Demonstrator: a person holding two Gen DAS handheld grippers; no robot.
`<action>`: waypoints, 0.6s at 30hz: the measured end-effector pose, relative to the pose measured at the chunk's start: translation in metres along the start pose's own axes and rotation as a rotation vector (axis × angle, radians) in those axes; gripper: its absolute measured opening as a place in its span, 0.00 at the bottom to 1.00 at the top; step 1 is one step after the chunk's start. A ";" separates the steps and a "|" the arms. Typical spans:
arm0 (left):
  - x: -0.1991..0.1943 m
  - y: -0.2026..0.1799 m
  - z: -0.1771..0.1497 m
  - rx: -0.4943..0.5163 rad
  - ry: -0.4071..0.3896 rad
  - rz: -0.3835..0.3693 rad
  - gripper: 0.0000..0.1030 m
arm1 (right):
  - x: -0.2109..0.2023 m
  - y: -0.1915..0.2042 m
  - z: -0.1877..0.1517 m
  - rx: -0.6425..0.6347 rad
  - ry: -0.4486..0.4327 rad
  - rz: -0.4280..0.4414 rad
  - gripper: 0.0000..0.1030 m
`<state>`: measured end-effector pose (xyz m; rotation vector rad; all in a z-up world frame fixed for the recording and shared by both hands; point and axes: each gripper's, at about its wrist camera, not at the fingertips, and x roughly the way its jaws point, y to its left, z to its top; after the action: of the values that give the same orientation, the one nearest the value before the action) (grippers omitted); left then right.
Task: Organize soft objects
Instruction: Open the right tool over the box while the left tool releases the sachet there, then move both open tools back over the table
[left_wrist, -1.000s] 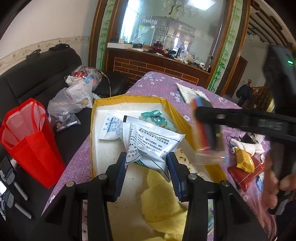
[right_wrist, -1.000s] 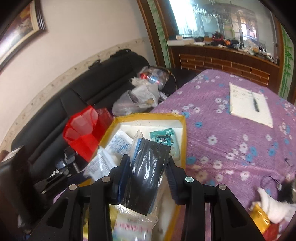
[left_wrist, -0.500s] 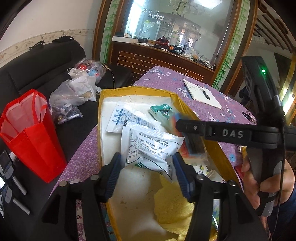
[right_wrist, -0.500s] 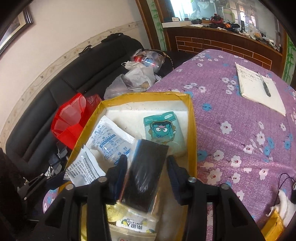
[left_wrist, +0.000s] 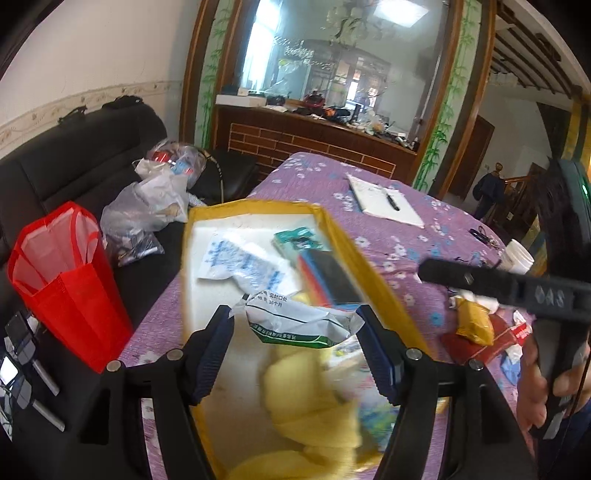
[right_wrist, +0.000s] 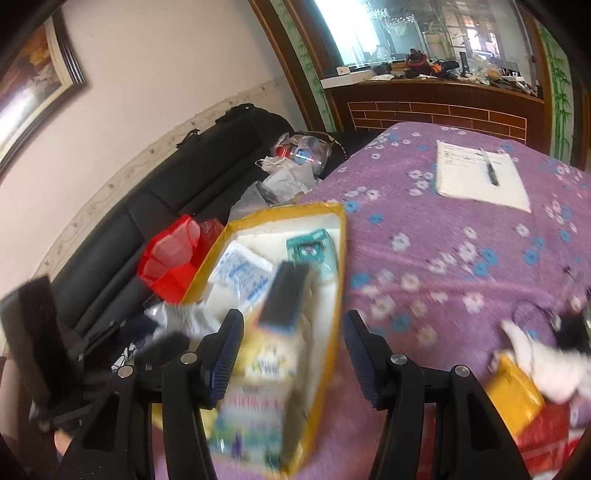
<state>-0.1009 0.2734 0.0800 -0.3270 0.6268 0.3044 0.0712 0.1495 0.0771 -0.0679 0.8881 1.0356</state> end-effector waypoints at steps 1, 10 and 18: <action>-0.001 -0.007 0.000 0.008 -0.002 -0.005 0.66 | -0.007 -0.003 -0.006 0.003 -0.003 -0.002 0.59; -0.003 -0.091 -0.013 0.139 0.023 -0.065 0.66 | -0.090 -0.054 -0.062 0.068 -0.050 -0.025 0.59; 0.024 -0.168 -0.031 0.247 0.109 -0.135 0.68 | -0.173 -0.146 -0.108 0.238 -0.200 -0.113 0.71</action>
<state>-0.0361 0.1133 0.0763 -0.1479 0.7377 0.0777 0.0819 -0.1010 0.0706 0.1805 0.8098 0.8101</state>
